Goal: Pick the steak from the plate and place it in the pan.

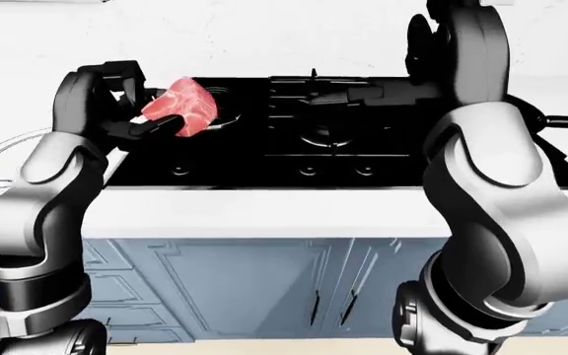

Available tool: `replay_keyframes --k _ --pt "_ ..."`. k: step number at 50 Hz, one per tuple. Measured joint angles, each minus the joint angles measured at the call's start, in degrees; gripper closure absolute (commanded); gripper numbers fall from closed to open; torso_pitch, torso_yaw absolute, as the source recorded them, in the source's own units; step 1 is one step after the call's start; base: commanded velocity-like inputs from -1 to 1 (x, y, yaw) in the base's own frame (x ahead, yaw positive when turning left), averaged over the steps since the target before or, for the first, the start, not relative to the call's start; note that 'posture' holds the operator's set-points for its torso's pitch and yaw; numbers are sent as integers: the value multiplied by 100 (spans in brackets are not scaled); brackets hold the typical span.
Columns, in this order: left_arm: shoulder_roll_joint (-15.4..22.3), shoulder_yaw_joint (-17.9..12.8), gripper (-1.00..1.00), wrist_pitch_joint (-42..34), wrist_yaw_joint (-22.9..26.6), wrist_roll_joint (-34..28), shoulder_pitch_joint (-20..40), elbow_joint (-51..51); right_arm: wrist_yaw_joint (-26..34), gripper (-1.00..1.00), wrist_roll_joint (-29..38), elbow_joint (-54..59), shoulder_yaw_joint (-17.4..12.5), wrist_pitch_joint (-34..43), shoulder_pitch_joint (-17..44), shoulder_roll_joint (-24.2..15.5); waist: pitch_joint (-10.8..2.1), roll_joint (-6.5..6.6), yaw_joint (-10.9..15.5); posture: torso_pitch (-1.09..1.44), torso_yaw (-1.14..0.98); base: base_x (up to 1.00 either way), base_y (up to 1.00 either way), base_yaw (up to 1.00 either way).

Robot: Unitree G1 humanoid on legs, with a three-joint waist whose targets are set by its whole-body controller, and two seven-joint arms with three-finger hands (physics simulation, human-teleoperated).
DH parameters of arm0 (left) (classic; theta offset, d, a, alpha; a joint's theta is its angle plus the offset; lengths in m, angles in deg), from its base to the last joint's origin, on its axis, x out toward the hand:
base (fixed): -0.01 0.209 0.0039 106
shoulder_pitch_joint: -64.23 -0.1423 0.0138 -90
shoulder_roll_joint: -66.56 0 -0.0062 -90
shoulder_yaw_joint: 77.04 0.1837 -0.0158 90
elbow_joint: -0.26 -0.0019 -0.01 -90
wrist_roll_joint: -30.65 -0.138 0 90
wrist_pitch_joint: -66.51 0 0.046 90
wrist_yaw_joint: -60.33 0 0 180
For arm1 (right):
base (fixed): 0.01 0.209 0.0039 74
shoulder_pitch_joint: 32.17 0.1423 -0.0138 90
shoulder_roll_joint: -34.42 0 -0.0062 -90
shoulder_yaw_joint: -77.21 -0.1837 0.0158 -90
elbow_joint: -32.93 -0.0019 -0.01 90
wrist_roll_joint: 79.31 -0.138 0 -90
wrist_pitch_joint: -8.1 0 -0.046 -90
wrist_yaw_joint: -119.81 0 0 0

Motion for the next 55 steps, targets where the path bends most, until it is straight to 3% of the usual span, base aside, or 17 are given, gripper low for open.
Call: replay_keyframes --k 3,9,12,14,17,22,30,36,38,39,41,43,48,54,55 --pt "-20 108 100 -67 69 52 -29 -87 -34 -100 18 48 -3 53 19 -9 -32 56 -11 0 0 37 -11 0" --pt "12 31 100 -16 65 21 30 -94 -38 -100 -3 35 20 -23 55 -32 -16 559 -118 0 0 33 -14 0" --pt "58 -89 100 37 32 -22 -11 -95 -35 -100 -5 78 153 -35 10 9 54 524 -72 0 0 0 0 0" --pt "66 -132 100 20 -4 -68 -43 -159 -11 -100 -15 125 217 0 10 15 146 579 -48 0 0 -8 -36 0" --pt "49 -87 100 -66 -28 -104 -83 -265 2 -100 -4 188 189 120 -23 28 69 669 -122 0 0 -20 -78 0" --pt "27 -45 100 -78 -5 -64 -43 -159 -4 -100 52 36 126 37 99 -11 -136 554 -183 0 0 -20 -71 0" --pt "27 -37 100 -54 -1 -42 -20 -117 16 -100 73 100 124 100 65 -9 -127 299 -230 0 0 -19 -71 0" --pt "68 -98 100 -73 -18 -51 -6 -100 44 -100 92 84 173 66 77 2 -138 -90 -103 0 0 -19 -71 0" --pt "-5 -30 100 -44 -20 -47 -41 -106 42 -100 120 88 114 74 6 -22 -30 14 -185 0 0 -20 -68 0" --pt "-20 27 100 -68 -5 -30 -66 -122 33 -100 147 127 102 109 -16 -28 -25 -45 -192 0 0 -20 -62 0" --pt "-22 97 100 -131 36 10 -52 -169 22 -100 195 170 98 141 38 -42 -109 -90 -151 0 0 -16 -43 0" --pt "-6 65 100 -149 47 21 -49 -177 40 -100 200 122 133 81 96 -20 -135 -33 -54 0 0 0 -9 0" --pt "49 -89 100 -15 -10 -24 29 -27 81 -100 202 20 131 -3 101 -26 44 117 -69 0 0 0 0 0" --pt "-1 41 100 14 26 18 12 -107 70 -100 282 138 91 80 5 1 230 308 -192 0 0 0 -4 0" --pt "-6 61 100 -9 35 23 -2 -143 73 -100 285 153 98 92 -6 10 197 339 -171 0 0 0 -34 0"
